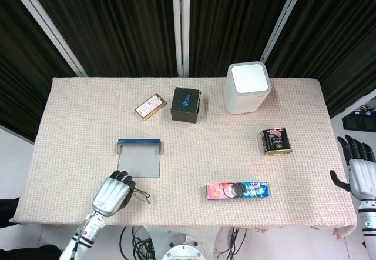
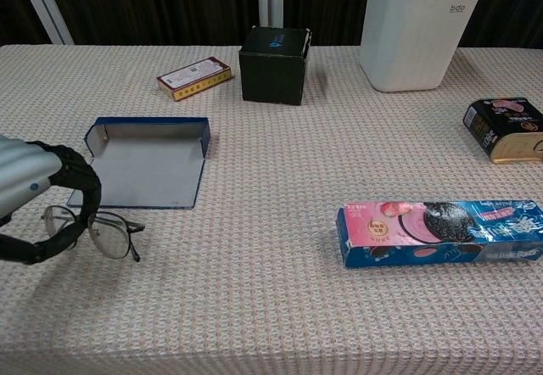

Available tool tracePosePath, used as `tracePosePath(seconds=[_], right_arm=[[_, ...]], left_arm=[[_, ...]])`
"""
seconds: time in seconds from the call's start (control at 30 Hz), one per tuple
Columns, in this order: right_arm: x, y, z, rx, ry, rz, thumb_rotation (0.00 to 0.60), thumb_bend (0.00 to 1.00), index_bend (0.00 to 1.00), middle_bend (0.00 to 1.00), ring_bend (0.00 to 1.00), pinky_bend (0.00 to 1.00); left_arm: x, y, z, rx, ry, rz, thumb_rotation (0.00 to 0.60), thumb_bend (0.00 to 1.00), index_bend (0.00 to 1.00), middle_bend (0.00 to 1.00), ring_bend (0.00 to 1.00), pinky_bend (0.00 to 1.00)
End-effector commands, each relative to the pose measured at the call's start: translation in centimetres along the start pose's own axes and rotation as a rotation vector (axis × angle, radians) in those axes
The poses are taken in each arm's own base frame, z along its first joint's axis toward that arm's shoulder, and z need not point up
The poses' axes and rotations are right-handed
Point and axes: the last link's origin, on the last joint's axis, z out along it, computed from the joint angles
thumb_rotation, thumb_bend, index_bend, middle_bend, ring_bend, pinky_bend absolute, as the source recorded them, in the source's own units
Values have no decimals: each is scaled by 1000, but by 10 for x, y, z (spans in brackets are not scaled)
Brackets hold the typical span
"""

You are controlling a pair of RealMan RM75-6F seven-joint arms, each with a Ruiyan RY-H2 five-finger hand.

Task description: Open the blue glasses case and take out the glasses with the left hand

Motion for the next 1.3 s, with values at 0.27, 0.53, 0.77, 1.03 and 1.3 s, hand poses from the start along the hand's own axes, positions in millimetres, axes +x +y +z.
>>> tracePosePath(seconds=[0.27,0.53,0.77,1.03,1.3], right_arm=[[0,0,0,-1,2,0,600,284,0,0,0,0],[1,0,0,-3,7,1,600,284,0,0,0,0],[2,1,0,-5,13,0,600,284,0,0,0,0],[3,1,-2,-4,46,1,600,284,0,0,0,0],[0,0,-6,-6,61,4,600,283,0,0,0,0]], left_arm=[[-1,0,-4,-69,-57,-4,600,384,249,378,264,285],[1,-2,-2,-75,-67,-15,600,318,80,208,202,270],[34,-10,2,-42,82,-53,600,316,96,185,139,224],[77,-83,-3,96,412,40,600,325,147,124,28,88],[79,-170,-38,266,372,30,600,317,141,49,0,49]])
